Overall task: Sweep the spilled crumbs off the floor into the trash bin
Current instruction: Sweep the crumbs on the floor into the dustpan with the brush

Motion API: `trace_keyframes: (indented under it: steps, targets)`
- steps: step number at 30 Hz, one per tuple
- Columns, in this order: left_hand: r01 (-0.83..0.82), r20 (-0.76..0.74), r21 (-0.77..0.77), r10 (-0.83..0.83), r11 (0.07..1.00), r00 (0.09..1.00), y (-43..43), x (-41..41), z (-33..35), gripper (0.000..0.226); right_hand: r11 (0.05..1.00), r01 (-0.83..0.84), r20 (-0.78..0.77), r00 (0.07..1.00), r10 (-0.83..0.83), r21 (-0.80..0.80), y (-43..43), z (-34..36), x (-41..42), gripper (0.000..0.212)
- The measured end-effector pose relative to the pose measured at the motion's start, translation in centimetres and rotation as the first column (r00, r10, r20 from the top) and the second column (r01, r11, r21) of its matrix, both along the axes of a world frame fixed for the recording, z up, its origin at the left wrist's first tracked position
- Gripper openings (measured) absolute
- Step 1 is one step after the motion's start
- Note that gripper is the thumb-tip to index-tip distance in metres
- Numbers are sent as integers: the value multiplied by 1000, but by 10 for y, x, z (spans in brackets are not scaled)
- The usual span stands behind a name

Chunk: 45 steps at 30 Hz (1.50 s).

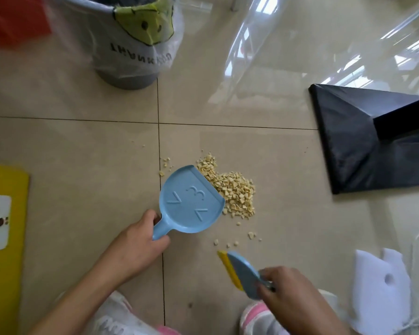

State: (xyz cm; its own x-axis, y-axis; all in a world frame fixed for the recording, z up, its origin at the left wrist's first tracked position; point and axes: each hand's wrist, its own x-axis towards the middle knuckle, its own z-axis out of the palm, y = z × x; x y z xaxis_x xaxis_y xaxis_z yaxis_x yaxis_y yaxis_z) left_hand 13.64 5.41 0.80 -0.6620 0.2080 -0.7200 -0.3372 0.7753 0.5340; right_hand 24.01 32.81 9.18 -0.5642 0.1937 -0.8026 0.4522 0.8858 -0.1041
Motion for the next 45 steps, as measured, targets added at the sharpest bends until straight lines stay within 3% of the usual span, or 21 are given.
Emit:
trace_keyframes:
  steps: [3,5,8,11,17,23,27,30,34,36,41,45]
  targets:
    - [-2,-19,11,2,1000,1000,1,-4,3,20,968,-238,113,963,245,-76,-38,-20,9,54]
    - [0,-20,22,1,1000,1000,2,-3,5,20,935,-354,105,930,353,-8,-55,-38,9,53]
    - [33,-16,18,-33,999,999,4,-1,7,21,882,-470,118,875,470,-27,-74,-55,-3,42]
    - [77,7,-1,-77,997,997,2,1,7,21,873,-487,158,864,479,19,-64,-69,-30,25]
    - [48,24,-10,-48,999,999,-5,-10,13,23,873,-394,7,912,410,288,8,-63,-93,28]
    - [8,69,50,-12,999,998,-9,-20,31,19,885,-357,-12,926,378,300,51,-29,-99,21]
    - [35,57,43,-37,998,998,-17,-37,43,13,823,-465,114,884,454,325,69,-17,-94,23]
    - [124,41,-7,-123,992,992,-24,-50,53,11,729,-630,269,775,572,266,57,-29,-87,25]
    - [132,9,-82,-132,988,991,-39,-72,58,13,567,-769,173,626,760,293,19,-46,-115,7]
    - [126,-16,-104,-128,987,992,-54,-84,63,11,504,-788,96,567,818,353,-6,-44,-145,15]
    - [212,58,-97,-208,972,977,-70,-87,77,11,506,-756,22,564,826,415,-29,-38,-177,19]
    - [89,-67,-74,-94,993,993,-64,-96,84,9,553,-730,-20,597,802,402,-34,-11,-178,12]
